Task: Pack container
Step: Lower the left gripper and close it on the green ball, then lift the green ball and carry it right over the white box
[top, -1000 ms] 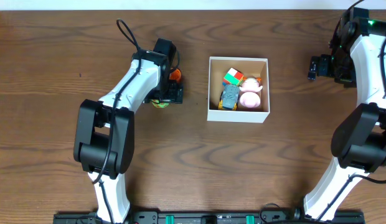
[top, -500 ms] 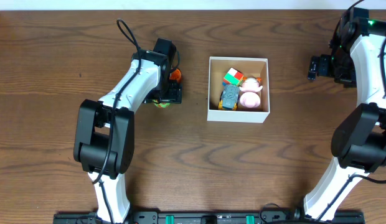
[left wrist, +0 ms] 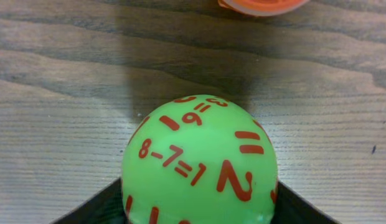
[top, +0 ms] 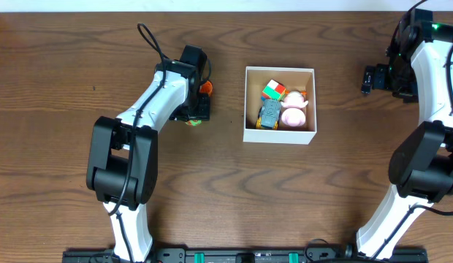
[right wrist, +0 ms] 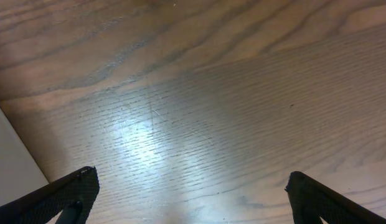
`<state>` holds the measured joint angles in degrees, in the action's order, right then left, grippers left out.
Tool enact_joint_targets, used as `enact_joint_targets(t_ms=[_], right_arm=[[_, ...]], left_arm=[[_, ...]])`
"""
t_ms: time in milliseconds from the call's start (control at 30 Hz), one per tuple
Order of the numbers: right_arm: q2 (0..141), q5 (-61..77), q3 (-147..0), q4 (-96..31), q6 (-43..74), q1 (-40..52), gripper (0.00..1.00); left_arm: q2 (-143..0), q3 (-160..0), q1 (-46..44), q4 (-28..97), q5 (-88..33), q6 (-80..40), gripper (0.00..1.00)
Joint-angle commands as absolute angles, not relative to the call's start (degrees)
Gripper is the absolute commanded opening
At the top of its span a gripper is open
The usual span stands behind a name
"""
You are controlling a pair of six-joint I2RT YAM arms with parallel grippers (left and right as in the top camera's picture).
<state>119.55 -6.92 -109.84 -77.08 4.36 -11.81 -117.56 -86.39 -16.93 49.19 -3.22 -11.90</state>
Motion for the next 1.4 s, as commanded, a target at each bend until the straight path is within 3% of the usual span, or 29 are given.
enact_joint_targets(t_ms=[0,267,500,800,1067,1333,1367], right_arm=[[119.2,-6.9,-109.7,-77.1,3.8,-12.0,0.99],[119.2,-6.9,-109.7,-77.1,3.8,-12.0,0.99],[119.2,-6.9,-109.7,-77.1,3.8,-12.0,0.99],[119.2,-6.9,-109.7,-77.1,3.8,-12.0,0.99],[119.2,-6.9,-109.7,-77.1,3.8,-12.0,0.99],[119.2,-6.9,-109.7,-77.1,3.8,-12.0,0.99],[119.2,-6.9,-109.7,-77.1,3.8,-12.0,0.99]], left_arm=[[-117.8,-85.6,-16.7,49.2,-3.4,-11.2,0.52],[-115.8,-88.5,-16.7,51.2,-3.4,-9.6,0.52],[-105.2,-91.6,-17.6,52.4,-4.6,-9.1,0.53],[-93.6,-91.6,-29.2,46.3,-11.5,-9.3,0.53],[-97.5,-91.4,-40.7,32.1,-11.4,-9.3,0.53],[-105.7,-91.4,-42.0,25.8,-8.3,-9.3,0.54],[-106.7,-91.4,-41.9,24.8,-6.7,-9.3,0.6]])
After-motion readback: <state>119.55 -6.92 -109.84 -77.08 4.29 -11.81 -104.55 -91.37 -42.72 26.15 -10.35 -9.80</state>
